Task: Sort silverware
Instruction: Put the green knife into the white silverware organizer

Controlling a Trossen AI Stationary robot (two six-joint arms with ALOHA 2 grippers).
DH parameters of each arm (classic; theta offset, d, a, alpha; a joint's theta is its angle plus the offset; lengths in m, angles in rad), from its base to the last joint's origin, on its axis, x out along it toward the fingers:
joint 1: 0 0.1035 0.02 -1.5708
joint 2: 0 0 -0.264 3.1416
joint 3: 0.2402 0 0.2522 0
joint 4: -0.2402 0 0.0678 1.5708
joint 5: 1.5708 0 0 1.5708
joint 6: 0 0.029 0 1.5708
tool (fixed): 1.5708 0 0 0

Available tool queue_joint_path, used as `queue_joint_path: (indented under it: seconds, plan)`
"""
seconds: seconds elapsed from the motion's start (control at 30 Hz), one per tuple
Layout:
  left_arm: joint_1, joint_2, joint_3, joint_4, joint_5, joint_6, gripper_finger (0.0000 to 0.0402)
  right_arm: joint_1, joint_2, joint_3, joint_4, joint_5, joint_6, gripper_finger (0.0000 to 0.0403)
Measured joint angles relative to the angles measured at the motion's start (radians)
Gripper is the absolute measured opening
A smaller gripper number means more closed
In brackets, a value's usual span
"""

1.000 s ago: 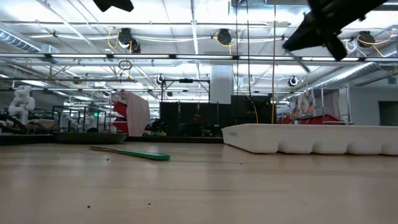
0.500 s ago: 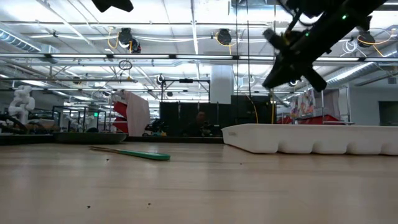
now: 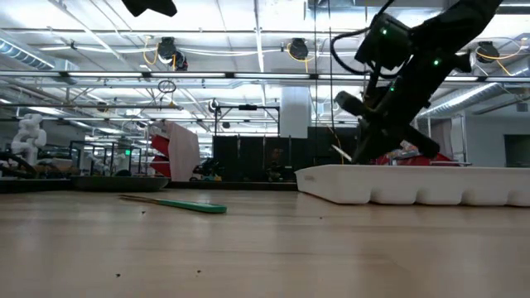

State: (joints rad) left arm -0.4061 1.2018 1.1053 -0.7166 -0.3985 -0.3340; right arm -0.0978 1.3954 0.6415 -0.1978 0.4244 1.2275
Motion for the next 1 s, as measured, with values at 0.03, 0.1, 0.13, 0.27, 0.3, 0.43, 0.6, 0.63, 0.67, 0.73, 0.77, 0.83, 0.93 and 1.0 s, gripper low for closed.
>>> queue_joint_path:
  seconds: [0.03,0.1,0.13,0.27,0.3,0.43,0.6,0.63,0.67,0.73,0.77,0.83,0.93,1.0]
  plan:
    - [0.0,0.0,0.0,0.0,0.0,0.0,0.0028,0.0,0.012,0.0,0.0,-0.011,0.001,0.0]
    - [0.0,0.0,0.0,0.0,0.0,0.0,0.0028,0.0,0.032,0.0,0.0,-0.015,0.022,0.0]
    - [0.0,0.0,0.0,0.0,0.0,0.0,0.0028,0.0,0.041,0.0,0.0,-0.014,0.034,0.0]
    - [0.0,0.0,0.0,0.0,0.0,0.001,0.0028,0.001,0.072,0.0,0.001,-0.023,0.062,0.0]
    - [0.0,0.0,0.0,-0.001,0.0,0.0,0.0028,0.001,0.078,0.0,0.001,-0.032,0.063,0.0]
    - [0.0,0.0,0.0,0.0,0.0,0.001,0.0028,0.001,0.093,0.0,0.0,-0.039,0.07,0.0]
    - [0.0,0.0,0.0,0.0,0.0,0.001,0.0028,0.001,0.093,0.0,-0.006,-0.039,0.071,0.0]
    - [0.0,0.0,0.0,0.0,0.0,0.001,0.0028,0.001,0.093,0.0,-0.006,-0.039,0.07,0.0]
    - [0.0,0.0,0.0,0.0,0.0,0.001,0.0028,0.001,0.093,0.0,-0.006,-0.039,0.07,0.0]
    - [0.0,0.0,0.0,0.0,0.0,0.001,0.0028,0.001,0.093,0.0,-0.006,-0.039,0.066,0.0001]
    - [0.0,0.0,0.0,-0.001,0.0,0.001,0.0028,0.001,0.093,0.0,-0.006,-0.039,0.066,0.0002]
    - [0.0,0.0,0.0,-0.005,0.0,0.001,0.0028,0.001,0.093,0.0,-0.006,-0.04,0.065,0.001]
    - [0.0,0.0,0.0,-0.008,-0.004,0.001,0.0028,0.001,0.093,0.0,-0.01,-0.041,0.069,0.003]
    - [0.0,0.0,0.0,-0.009,-0.007,0.002,0.0028,0.001,0.093,0.0,-0.015,-0.041,0.069,0.0048]
